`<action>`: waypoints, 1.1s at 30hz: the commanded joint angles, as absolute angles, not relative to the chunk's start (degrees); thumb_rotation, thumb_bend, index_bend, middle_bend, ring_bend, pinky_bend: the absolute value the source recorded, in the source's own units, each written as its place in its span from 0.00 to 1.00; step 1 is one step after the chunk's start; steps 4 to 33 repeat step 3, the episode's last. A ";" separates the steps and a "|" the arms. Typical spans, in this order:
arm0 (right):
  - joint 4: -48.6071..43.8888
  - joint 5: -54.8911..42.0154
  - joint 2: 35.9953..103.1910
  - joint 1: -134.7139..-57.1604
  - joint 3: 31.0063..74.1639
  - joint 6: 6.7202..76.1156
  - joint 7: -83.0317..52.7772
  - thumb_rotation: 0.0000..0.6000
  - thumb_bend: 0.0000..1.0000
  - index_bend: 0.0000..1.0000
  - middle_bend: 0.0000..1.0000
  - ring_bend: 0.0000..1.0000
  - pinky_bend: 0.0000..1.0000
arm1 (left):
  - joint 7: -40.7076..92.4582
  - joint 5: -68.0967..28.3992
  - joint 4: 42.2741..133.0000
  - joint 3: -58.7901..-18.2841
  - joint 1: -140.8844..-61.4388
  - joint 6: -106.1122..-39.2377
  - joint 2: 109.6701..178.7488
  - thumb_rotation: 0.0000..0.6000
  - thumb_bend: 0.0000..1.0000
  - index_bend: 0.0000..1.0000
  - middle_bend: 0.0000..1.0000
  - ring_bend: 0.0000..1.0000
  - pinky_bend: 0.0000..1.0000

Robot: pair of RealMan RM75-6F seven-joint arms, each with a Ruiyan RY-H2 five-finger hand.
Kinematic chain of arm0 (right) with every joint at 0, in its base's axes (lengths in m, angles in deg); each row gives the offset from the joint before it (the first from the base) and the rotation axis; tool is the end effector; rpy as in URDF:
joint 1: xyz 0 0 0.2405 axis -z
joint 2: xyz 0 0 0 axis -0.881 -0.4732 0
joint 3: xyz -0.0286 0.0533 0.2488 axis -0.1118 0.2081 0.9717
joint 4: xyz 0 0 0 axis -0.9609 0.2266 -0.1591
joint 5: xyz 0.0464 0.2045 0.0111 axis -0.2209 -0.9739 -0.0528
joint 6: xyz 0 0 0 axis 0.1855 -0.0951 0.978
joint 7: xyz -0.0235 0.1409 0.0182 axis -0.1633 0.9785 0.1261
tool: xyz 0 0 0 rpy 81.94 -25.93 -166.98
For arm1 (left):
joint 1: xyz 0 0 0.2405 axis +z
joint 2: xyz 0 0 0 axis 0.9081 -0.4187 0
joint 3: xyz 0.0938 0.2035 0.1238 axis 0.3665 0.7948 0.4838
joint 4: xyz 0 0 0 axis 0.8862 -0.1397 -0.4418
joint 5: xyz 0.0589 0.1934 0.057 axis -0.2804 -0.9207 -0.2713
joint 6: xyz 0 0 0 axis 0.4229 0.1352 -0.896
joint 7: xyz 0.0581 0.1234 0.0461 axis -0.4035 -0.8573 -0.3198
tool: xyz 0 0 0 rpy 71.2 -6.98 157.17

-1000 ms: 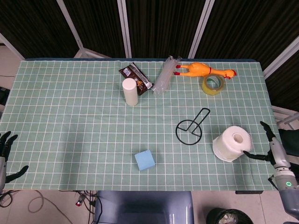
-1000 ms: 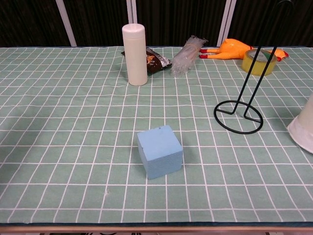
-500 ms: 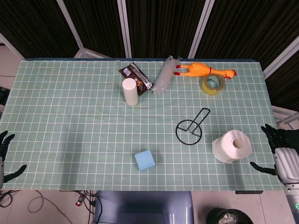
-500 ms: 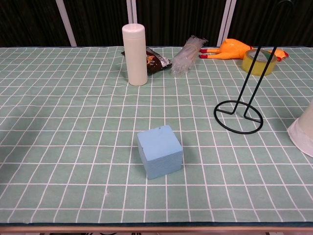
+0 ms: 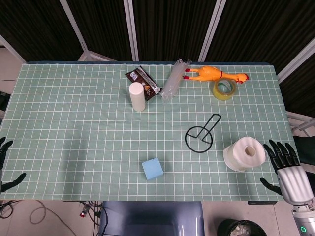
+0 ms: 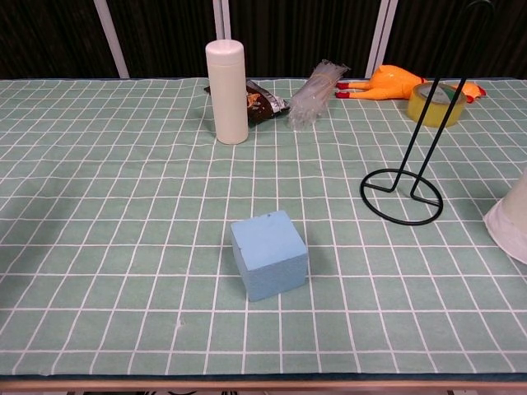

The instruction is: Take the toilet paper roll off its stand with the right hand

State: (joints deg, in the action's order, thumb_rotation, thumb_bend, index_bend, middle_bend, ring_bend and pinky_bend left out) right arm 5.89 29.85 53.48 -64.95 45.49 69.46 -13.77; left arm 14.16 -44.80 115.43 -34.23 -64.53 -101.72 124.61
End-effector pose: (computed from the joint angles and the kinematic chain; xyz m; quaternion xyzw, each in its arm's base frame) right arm -0.3074 -0.1706 0.1590 0.6424 -0.2941 0.4341 0.5589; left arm -0.2918 0.1531 0.1726 -0.5585 -0.3471 -0.3768 0.6524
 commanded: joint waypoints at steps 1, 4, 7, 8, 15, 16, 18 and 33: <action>5.79 29.45 53.76 -65.10 45.56 69.52 -13.79 1.00 0.00 0.00 0.00 0.00 0.00 | 14.05 -44.91 115.36 -34.13 -64.60 -101.57 124.64 1.00 0.05 0.15 0.04 0.00 0.00; 5.81 29.07 53.77 -65.11 45.68 69.62 -13.46 1.00 0.00 0.00 0.00 0.00 0.00 | 14.00 -44.98 115.35 -34.10 -64.63 -101.53 124.67 1.00 0.05 0.15 0.04 0.00 0.00; 5.81 29.07 53.77 -65.11 45.68 69.62 -13.46 1.00 0.00 0.00 0.00 0.00 0.00 | 14.00 -44.98 115.35 -34.10 -64.63 -101.53 124.67 1.00 0.05 0.15 0.04 0.00 0.00; 5.81 29.07 53.77 -65.11 45.68 69.62 -13.46 1.00 0.00 0.00 0.00 0.00 0.00 | 14.00 -44.98 115.35 -34.10 -64.63 -101.53 124.67 1.00 0.05 0.15 0.04 0.00 0.00; 5.81 29.07 53.77 -65.11 45.68 69.62 -13.46 1.00 0.00 0.00 0.00 0.00 0.00 | 14.00 -44.98 115.35 -34.10 -64.63 -101.53 124.67 1.00 0.05 0.15 0.04 0.00 0.00; 5.81 29.07 53.77 -65.11 45.68 69.62 -13.46 1.00 0.00 0.00 0.00 0.00 0.00 | 14.00 -44.98 115.35 -34.10 -64.63 -101.53 124.67 1.00 0.05 0.15 0.04 0.00 0.00; 5.81 29.07 53.77 -65.11 45.68 69.62 -13.46 1.00 0.00 0.00 0.00 0.00 0.00 | 14.00 -44.98 115.35 -34.10 -64.63 -101.53 124.67 1.00 0.05 0.15 0.04 0.00 0.00; 5.81 29.07 53.77 -65.11 45.68 69.62 -13.46 1.00 0.00 0.00 0.00 0.00 0.00 | 14.00 -44.98 115.35 -34.10 -64.63 -101.53 124.67 1.00 0.05 0.15 0.04 0.00 0.00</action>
